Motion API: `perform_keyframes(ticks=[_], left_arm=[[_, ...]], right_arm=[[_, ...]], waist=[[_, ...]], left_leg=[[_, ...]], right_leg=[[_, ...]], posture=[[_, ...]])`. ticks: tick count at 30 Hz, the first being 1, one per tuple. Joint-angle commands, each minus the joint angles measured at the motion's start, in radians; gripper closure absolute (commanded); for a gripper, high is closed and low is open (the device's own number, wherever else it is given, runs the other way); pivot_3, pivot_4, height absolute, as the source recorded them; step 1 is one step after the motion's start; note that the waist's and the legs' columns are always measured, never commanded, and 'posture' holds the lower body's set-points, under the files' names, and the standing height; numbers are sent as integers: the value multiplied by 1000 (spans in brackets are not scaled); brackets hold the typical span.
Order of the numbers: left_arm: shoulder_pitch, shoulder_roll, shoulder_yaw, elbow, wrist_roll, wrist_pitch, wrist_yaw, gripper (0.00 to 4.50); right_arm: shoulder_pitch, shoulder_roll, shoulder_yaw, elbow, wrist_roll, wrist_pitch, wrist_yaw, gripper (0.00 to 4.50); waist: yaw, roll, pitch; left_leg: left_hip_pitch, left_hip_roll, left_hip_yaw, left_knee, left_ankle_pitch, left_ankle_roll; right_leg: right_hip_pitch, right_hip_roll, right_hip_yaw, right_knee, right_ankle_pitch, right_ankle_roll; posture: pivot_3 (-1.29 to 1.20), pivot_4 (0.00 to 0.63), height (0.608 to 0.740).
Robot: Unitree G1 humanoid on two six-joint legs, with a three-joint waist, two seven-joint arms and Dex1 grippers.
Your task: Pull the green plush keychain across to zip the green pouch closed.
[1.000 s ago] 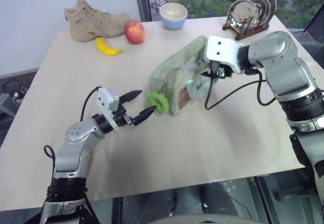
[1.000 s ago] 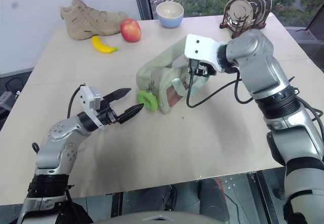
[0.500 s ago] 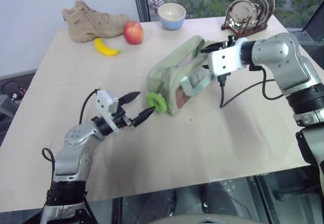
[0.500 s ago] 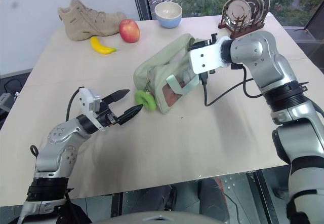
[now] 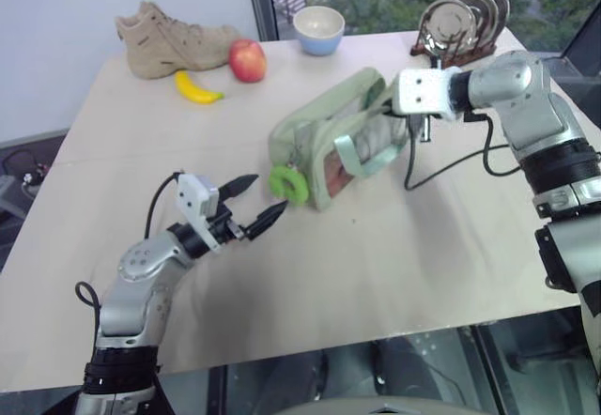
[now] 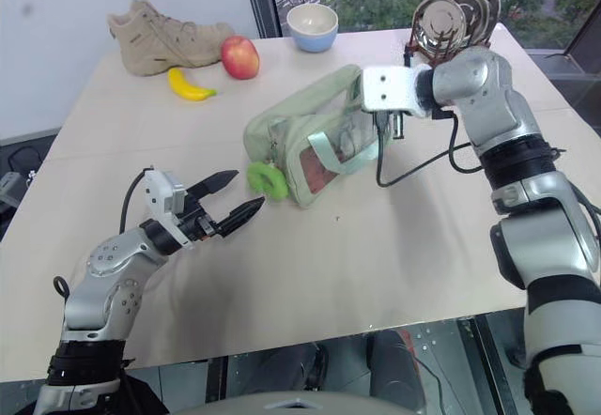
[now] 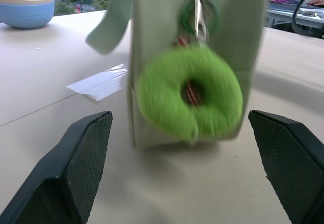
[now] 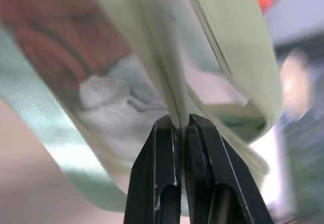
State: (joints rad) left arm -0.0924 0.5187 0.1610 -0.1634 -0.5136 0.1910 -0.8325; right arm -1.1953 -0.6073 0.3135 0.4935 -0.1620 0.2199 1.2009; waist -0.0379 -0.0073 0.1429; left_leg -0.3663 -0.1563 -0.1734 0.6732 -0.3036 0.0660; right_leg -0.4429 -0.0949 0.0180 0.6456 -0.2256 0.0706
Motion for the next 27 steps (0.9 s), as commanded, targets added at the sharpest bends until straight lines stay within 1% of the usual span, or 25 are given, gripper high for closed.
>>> perform_keyframes(ticks=[1,2,5,9,11,14,17,20,21,22,23,24,25,26,27], left_arm=[[-3,1,18,-21,-9,-21,-9,0],[-10,1,16,-12,-8,-22,-12,0],[-27,-5,7,9,-4,-28,-20,0],[-41,-14,-1,35,1,-39,-31,0],[-48,-16,-4,46,1,-43,-40,0],[-63,-22,-12,68,7,-52,-50,0],[-79,-29,-20,89,15,-61,-54,0],[-89,-34,-23,99,22,-65,-57,0],[-90,-35,-24,100,23,-66,-58,0],[-91,-36,-24,101,24,-66,-58,0],[-92,-36,-25,100,25,-66,-58,0],[-92,-37,-26,99,25,-65,-59,0],[-93,-37,-25,99,25,-64,-58,0],[-95,-38,-25,100,25,-63,-58,0],[-97,-39,-24,101,25,-63,-57,0]], right_arm=[[-72,-70,-26,-145,28,322,106,4486],[-89,-84,-15,-176,18,398,119,4486],[-103,-111,10,-263,10,534,136,4486],[-61,-122,47,-410,28,733,127,4486],[-35,-103,68,-479,45,845,101,4486],[11,-50,94,-553,70,948,39,4486],[51,4,91,-565,75,962,-45,4486],[65,36,50,-551,79,914,-128,4486],[68,37,39,-555,94,905,-132,4486],[69,40,22,-569,117,914,-131,3717],[72,44,3,-593,143,917,-127,3377],[75,50,-17,-616,170,924,-126,2843],[78,63,-50,-640,197,931,-136,2443],[85,55,-70,-667,216,922,-137,2443],[103,49,-96,-692,237,870,-133,2443]], waist=[[5,0,0],[6,0,0],[6,0,0],[2,0,0],[1,0,0],[0,0,0],[2,-2,-2],[2,-2,-2],[1,-2,-2],[1,-2,-2],[1,-2,-2],[1,-2,-2],[1,-2,-2],[0,-2,-2],[1,-2,-2]], left_leg=[[-1,0,0,0,0,0],[-2,0,-1,0,0,0],[-3,-1,-1,0,0,0],[-3,0,0,0,0,0],[-3,0,0,0,0,0],[-3,0,0,1,0,0],[-3,0,0,2,0,0],[-3,-1,0,6,0,0],[-3,-1,0,6,0,0],[-3,-1,0,7,0,0],[-3,-1,0,7,0,0],[-3,-1,0,8,0,0],[-3,-1,0,8,0,0],[-3,-1,0,8,0,0],[-3,-1,-1,8,0,0]], right_leg=[[0,0,0,0,0,0],[-1,0,0,-1,0,0],[-1,-1,-1,-1,0,0],[-2,-1,0,0,0,0],[-2,-1,1,0,0,0],[-2,-1,1,1,0,0],[-1,-1,1,1,0,0],[-1,-1,0,2,0,0],[0,-2,-1,2,0,0],[0,-2,-1,3,1,0],[0,-2,-1,3,1,0],[0,-1,-1,4,1,0],[-1,-1,-1,4,1,0],[-1,-1,-1,5,1,0],[-1,-1,0,5,1,0]], posture=[[0,150,740],[0,150,740],[0,150,740],[0,150,740],[0,150,740],[0,150,740],[0,150,740],[0,150,740],[0,150,740],[0,150,740],[0,150,740],[0,150,740],[0,150,740],[0,150,740],[0,150,740]])
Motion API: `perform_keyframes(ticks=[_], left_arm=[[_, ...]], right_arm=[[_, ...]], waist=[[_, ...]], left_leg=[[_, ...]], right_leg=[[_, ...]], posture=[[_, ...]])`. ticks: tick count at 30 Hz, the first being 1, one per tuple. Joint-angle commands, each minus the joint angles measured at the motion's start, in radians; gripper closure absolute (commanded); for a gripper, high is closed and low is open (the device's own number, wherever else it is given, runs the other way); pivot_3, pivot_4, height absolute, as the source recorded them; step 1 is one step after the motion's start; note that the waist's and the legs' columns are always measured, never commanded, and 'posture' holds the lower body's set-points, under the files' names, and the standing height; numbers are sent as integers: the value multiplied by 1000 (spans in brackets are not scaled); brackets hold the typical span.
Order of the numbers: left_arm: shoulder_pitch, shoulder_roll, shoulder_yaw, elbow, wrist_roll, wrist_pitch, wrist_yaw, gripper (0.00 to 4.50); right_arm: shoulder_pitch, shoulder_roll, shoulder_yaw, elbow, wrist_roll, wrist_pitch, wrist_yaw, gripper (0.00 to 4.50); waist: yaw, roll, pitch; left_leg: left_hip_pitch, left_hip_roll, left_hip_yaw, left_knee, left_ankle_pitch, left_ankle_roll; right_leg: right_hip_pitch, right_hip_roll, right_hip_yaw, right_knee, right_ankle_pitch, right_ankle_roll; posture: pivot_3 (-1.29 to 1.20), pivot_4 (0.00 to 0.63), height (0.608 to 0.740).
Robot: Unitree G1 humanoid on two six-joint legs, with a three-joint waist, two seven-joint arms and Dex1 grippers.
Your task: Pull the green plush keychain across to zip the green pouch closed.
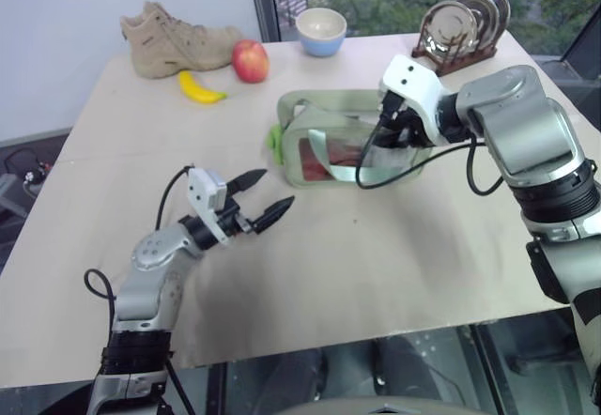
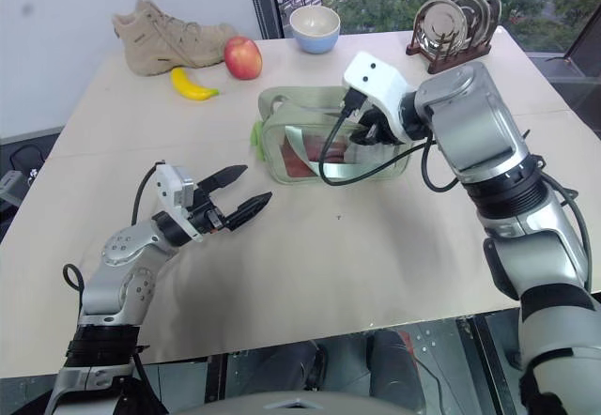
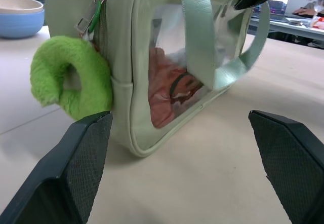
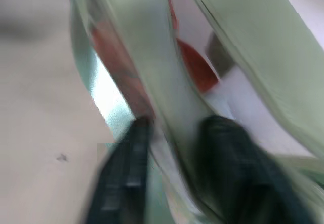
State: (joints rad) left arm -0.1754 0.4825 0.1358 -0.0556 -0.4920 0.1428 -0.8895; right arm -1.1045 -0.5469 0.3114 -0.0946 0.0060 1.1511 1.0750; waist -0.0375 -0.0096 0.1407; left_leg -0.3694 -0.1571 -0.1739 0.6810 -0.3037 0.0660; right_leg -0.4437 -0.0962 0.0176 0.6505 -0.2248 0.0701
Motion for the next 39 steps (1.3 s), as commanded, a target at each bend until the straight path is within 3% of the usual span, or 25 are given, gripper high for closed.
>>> perform_keyframes(ticks=[1,4,9,25,28,30,31,39], left_arm=[[-15,-4,3,-6,2,-14,1,0],[-17,-6,2,-11,1,-11,4,0],[-41,5,-2,-23,-4,10,2,0],[-101,47,22,-35,5,54,33,0],[-103,54,21,-17,32,50,62,0],[-109,57,19,2,57,45,85,0],[-116,55,19,10,62,51,95,0],[-235,34,8,149,128,63,166,0]], right_arm=[[29,-11,-130,-127,95,-88,-10,2443],[108,-46,-189,-165,105,-287,-40,2443],[191,-54,-184,-119,82,-538,-100,2443],[112,-1,-48,257,5,-833,-71,2443],[79,26,-55,315,8,-850,-72,3282],[70,34,-59,320,14,-849,-61,4169],[68,34,-59,316,16,-848,-55,4405],[104,15,-60,222,24,-820,-10,4405]], waist=[[1,0,0],[5,0,0],[4,0,0],[-2,-1,-1],[-2,-1,-1],[-2,-1,-1],[-2,-1,-1],[-1,-1,0]], left_leg=[[0,0,0,0,0,0],[0,-1,-1,1,0,0],[0,-1,0,2,0,0],[1,-1,0,1,0,0],[1,-1,0,1,0,0],[1,-1,0,2,0,0],[1,-1,0,2,0,0],[1,-1,0,2,0,0]], right_leg=[[0,0,0,0,0,0],[0,-1,-1,-1,0,0],[1,-2,-2,0,0,0],[1,-1,-2,1,0,0],[1,-1,-2,1,0,0],[1,-1,-2,1,0,0],[1,-1,-2,1,0,0],[1,-1,-3,1,0,0]], posture=[[0,150,740],[0,150,740],[0,150,740],[0,150,740],[0,150,740],[0,150,740],[0,150,740],[0,150,740]])
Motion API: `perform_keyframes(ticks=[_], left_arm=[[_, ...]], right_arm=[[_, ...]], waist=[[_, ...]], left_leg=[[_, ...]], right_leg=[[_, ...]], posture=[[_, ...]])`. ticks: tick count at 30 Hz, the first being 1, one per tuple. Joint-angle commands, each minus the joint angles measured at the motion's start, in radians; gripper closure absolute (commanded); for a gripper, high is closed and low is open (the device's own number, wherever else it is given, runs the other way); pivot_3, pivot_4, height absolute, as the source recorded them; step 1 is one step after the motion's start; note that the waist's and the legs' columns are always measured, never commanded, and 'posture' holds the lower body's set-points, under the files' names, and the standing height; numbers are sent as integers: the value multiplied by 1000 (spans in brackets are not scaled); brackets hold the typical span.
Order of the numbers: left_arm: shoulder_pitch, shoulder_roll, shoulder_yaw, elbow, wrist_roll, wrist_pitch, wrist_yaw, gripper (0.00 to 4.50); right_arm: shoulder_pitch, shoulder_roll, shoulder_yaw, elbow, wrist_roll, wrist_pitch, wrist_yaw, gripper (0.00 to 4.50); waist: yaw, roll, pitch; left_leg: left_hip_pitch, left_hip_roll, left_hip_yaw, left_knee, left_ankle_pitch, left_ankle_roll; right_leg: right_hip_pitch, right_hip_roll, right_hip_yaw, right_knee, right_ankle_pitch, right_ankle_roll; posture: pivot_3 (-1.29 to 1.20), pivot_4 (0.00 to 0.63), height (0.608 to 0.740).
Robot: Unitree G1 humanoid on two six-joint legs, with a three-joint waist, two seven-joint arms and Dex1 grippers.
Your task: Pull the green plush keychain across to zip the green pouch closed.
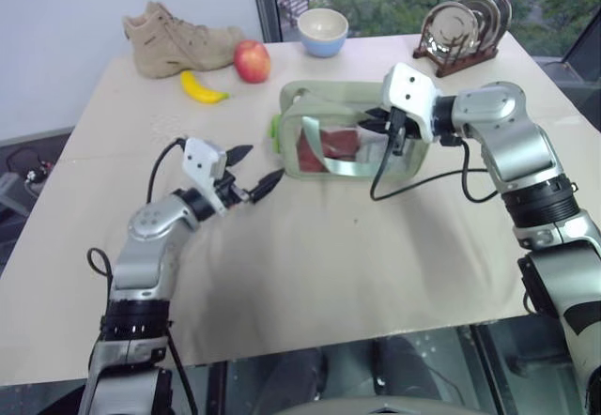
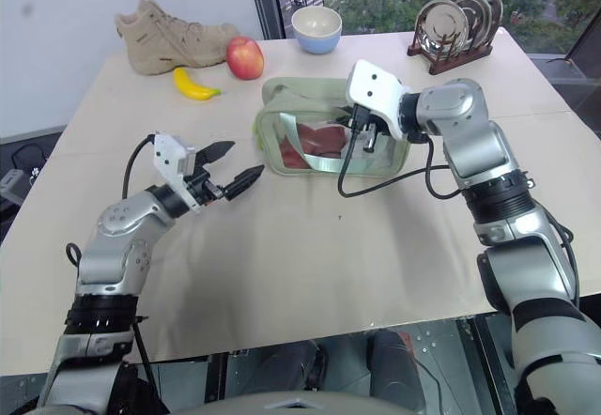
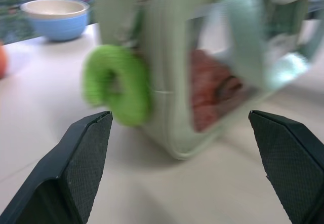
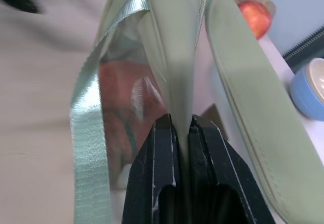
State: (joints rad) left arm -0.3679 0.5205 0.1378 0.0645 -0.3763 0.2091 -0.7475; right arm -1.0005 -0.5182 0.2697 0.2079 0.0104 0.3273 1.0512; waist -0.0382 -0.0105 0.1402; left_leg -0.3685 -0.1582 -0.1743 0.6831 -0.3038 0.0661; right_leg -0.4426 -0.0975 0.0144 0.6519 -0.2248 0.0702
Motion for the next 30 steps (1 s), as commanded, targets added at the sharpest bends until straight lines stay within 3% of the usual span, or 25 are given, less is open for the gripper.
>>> perform_keyframes(ticks=[1,12,23,26,30], left_arm=[[-56,-2,3,47,27,-12,28,0],[-106,16,-55,196,203,-210,52,0],[-150,-52,-112,285,378,-428,225,0],[-162,-73,-150,314,421,-490,244,711],[-168,-98,-158,341,445,-524,283,2526]], right_arm=[[7,-18,-19,-94,20,6,19,4405],[38,-49,-24,-154,14,21,28,4405],[61,-63,-21,-196,25,31,51,4405],[72,-64,-22,-210,29,40,53,4500],[81,-66,-21,-218,30,46,52,4500]], waist=[[-1,0,0],[-2,0,0],[1,0,0],[1,0,0],[1,0,0]], left_leg=[[0,0,0,0,0,0],[-1,0,0,0,0,0],[-2,0,0,1,0,0],[-2,-1,0,1,0,0],[-2,-1,0,1,0,0]], right_leg=[[0,0,0,0,0,0],[-1,0,0,0,0,0],[-1,-1,0,1,0,0],[-1,-1,0,1,0,0],[-1,-2,0,1,0,0]], posture=[[0,150,740],[0,150,740],[0,150,740],[0,150,740],[0,150,740]])
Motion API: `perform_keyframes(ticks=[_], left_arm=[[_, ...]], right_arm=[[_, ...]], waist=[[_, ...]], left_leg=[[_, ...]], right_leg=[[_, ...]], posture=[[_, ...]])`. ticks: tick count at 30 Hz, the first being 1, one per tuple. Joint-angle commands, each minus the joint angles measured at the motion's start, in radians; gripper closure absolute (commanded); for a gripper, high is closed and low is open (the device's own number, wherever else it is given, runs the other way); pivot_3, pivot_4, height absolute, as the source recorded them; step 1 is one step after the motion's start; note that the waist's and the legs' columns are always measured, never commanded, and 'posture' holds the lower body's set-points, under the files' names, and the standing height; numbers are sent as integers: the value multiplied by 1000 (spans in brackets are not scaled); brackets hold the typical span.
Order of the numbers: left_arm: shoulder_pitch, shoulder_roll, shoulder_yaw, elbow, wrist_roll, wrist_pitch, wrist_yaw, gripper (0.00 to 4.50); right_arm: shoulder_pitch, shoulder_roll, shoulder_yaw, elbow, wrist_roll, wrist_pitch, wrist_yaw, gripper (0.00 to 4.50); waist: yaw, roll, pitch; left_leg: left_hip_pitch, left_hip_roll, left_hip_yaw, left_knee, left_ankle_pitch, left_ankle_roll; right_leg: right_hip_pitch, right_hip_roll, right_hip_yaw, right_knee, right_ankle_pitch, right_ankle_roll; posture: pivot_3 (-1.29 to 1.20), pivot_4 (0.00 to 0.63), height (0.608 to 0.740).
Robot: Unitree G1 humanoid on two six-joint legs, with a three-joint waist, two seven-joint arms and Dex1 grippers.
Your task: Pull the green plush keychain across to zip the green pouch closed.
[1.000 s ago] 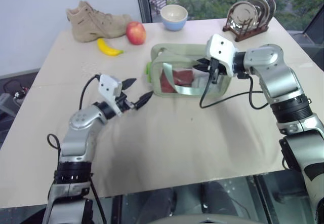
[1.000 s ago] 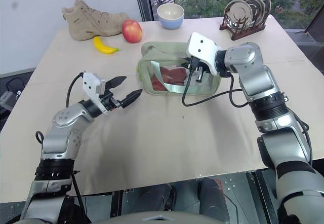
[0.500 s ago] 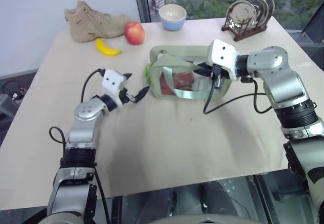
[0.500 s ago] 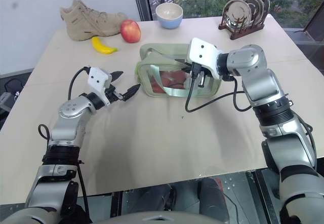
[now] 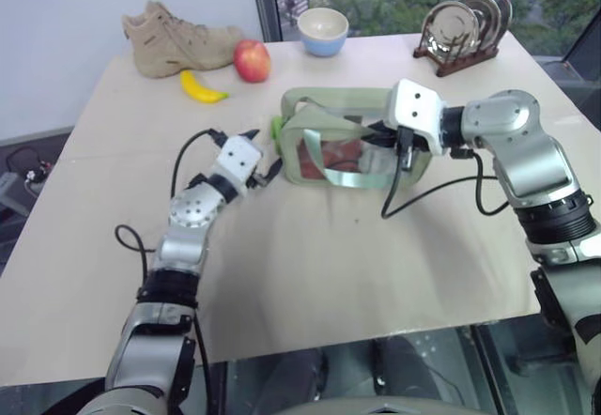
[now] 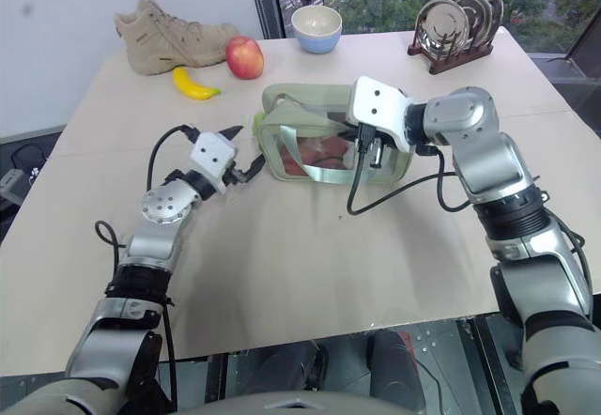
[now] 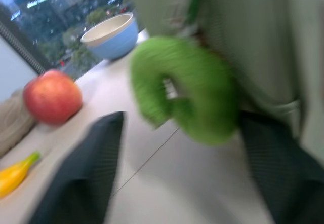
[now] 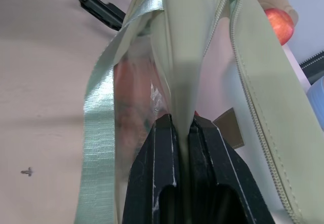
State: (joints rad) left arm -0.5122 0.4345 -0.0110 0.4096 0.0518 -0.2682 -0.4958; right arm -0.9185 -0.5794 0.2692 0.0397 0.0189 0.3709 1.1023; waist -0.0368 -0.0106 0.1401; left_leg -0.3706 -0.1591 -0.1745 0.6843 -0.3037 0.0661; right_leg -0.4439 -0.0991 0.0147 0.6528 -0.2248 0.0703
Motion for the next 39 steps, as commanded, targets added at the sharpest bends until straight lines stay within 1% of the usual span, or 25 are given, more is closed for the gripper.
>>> perform_keyframes(ticks=[1,4,8,10,15,20,23,24,25,27,28,29,31,35,36,37,39], left_arm=[[-23,-13,-6,-1,26,-53,48,2987],[-38,4,7,22,63,-101,104,4471],[-74,48,14,26,103,-174,147,4471],[-106,89,13,17,136,-225,166,4471],[-208,173,-21,27,191,-369,145,4471],[-304,200,-81,73,208,-481,86,4471],[-335,189,-110,117,179,-490,30,4471],[-343,184,-119,136,177,-487,17,3880],[-349,179,-126,152,173,-487,6,3607],[-360,169,-131,183,164,-487,-9,2740],[-366,164,-128,194,148,-485,-22,2148],[-369,156,-117,201,114,-460,-44,1741],[-372,148,-94,204,34,-409,-100,1741],[-339,152,6,169,-247,-154,-309,1741],[-332,160,32,168,-280,-123,-325,1741],[-314,168,74,157,-359,-14,-367,1741],[-264,187,135,123,-474,130,-448,1741]], right_arm=[[-1,-6,-21,-49,21,3,0,4500],[-2,-7,-24,-41,20,2,-5,4500],[-7,-2,-23,-32,18,0,-13,4500],[-9,1,-22,-27,18,-3,-16,4500],[-20,8,-17,-3,14,-14,-22,4500],[-32,23,-11,18,11,-24,-28,4500],[-39,31,-12,31,8,-29,-32,4500],[-40,33,-12,32,7,-29,-34,4500],[-40,35,-13,32,5,-28,-35,4500],[-40,37,-14,31,3,-27,-36,4500],[-39,38,-14,31,3,-27,-37,4500],[-39,38,-14,29,2,-25,-38,4500],[-38,36,-16,29,1,-25,-38,4500],[-37,33,-18,29,0,-23,-40,4500],[-36,33,-18,29,-1,-23,-40,4500],[-35,34,-17,27,-1,-22,-41,4500],[-33,36,-15,21,3,-17,-39,4500]], waist=[[0,0,0],[-1,0,0],[-1,0,0],[-1,0,0],[-1,0,0],[-3,0,0],[-5,0,0],[-6,0,0],[-7,0,0],[-7,0,0],[-7,0,0],[-5,0,0],[-5,0,0],[-11,0,0],[-13,0,0],[-16,0,0],[-20,0,0]], left_leg=[[0,0,0,0,0,0],[0,0,0,0,0,0],[-1,0,0,0,0,0],[-1,0,0,0,0,0],[-2,0,0,0,0,0],[-2,0,0,0,0,0],[-2,0,0,1,0,0],[-2,0,0,0,0,0],[-2,0,0,0,0,0],[-2,0,0,0,0,0],[-2,0,0,1,0,0],[-2,0,0,1,0,0],[-2,0,0,1,0,0],[-2,-1,0,2,0,0],[-2,-1,0,2,0,0],[-2,0,0,2,0,0],[-2,0,0,2,0,0]], right_leg=[[0,0,0,0,0,0],[0,0,1,0,0,0],[-1,0,1,1,0,0],[-1,0,1,1,0,0],[-2,0,1,1,0,0],[-2,-1,0,1,0,0],[-2,-1,0,2,0,0],[-2,-1,0,2,0,0],[-3,-1,0,3,0,0],[-3,-1,0,4,0,0],[-3,-1,0,4,0,0],[-3,-1,0,4,0,0],[-3,-1,0,4,0,0],[-3,-1,0,6,0,0],[-4,-1,0,6,0,0],[-4,-1,0,7,0,0],[-4,-1,-1,7,0,0]], posture=[[0,150,740],[0,150,740],[0,150,740],[0,150,740],[0,150,740],[0,150,740],[0,150,740],[0,150,740],[0,150,740],[0,150,740],[0,150,740],[0,150,740],[0,150,740],[0,150,740],[0,150,740],[0,150,740],[0,150,740]])
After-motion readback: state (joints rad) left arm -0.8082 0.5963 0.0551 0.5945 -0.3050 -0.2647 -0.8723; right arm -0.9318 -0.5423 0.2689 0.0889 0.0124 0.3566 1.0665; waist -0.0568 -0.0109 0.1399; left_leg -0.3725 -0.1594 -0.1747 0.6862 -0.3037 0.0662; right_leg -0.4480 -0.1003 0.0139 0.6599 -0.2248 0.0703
